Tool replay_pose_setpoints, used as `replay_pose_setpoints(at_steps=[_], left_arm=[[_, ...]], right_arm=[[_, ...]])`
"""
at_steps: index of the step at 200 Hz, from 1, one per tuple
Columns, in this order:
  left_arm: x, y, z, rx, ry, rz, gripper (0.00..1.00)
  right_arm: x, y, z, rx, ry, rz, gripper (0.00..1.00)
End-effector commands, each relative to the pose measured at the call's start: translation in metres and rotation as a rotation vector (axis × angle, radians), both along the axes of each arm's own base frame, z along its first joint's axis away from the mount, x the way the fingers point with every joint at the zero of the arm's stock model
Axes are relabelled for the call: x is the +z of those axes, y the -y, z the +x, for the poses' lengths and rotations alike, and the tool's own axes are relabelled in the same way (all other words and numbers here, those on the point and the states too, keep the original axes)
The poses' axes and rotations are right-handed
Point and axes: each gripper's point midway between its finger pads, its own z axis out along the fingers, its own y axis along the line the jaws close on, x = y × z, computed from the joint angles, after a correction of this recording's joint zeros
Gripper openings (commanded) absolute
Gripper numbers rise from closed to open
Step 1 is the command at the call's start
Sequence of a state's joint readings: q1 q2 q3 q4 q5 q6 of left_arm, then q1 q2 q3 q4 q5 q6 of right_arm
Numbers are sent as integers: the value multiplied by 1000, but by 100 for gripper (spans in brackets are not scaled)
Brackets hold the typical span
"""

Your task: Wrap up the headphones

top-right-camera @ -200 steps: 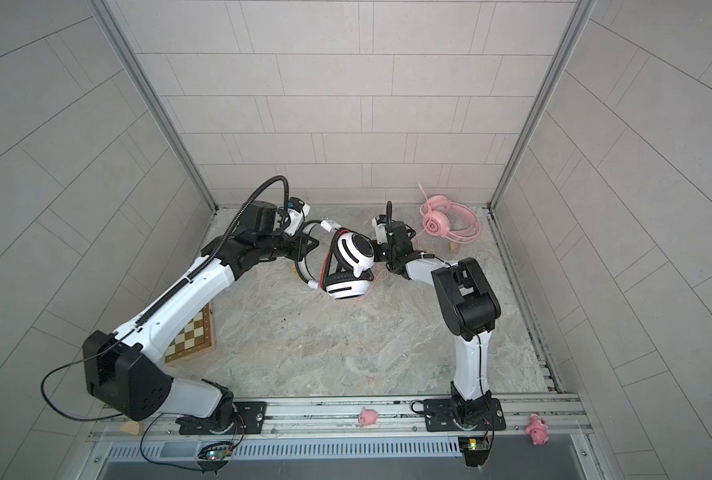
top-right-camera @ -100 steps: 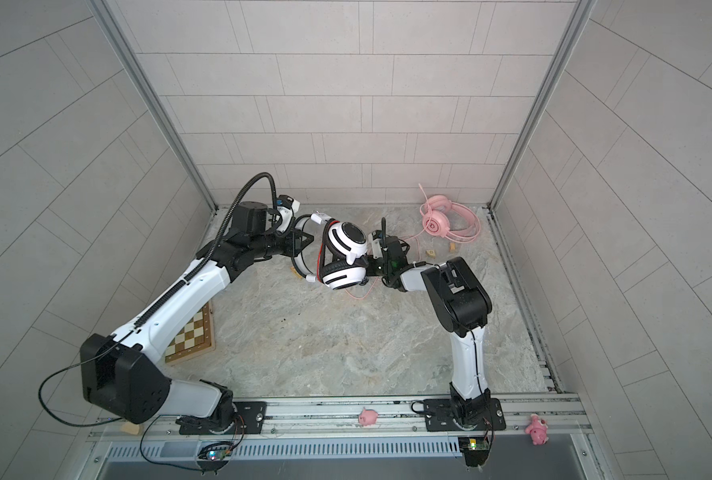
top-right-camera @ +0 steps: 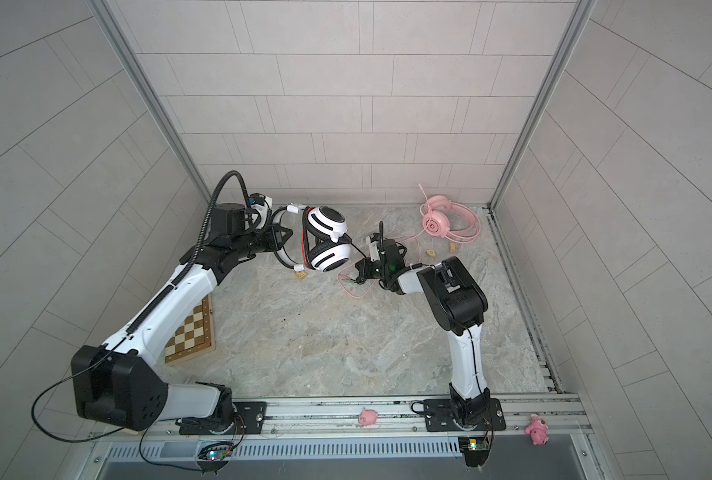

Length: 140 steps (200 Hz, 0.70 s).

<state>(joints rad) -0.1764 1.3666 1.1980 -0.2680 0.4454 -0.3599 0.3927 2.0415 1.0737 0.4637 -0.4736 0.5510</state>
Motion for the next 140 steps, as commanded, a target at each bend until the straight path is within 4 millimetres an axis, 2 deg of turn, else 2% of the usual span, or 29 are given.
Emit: replay_pose_setpoints(at_steps=[1,37,72,111,124,140], left_arm=[[37,-26,3,148,69,5,0],[34,-59,5,342,64,52,0],[25,-75,7,448,60,41,0],[2,-112,10,624,-7,-2,0],[1,-116,10,647,-7,-2,0],[0,-120,10,662,-7,9,0]], right_arm=[[18,-7,-9,43,-4,-38,4],[37,-10,-33,113,-1,-160,4],[49,-14,-78,183,35,-350,4],[59,-41,-137,337,118,-571,4],[61,-52,-158,398,129,-623,4],[70,-59,-174,415,167,-645,4]])
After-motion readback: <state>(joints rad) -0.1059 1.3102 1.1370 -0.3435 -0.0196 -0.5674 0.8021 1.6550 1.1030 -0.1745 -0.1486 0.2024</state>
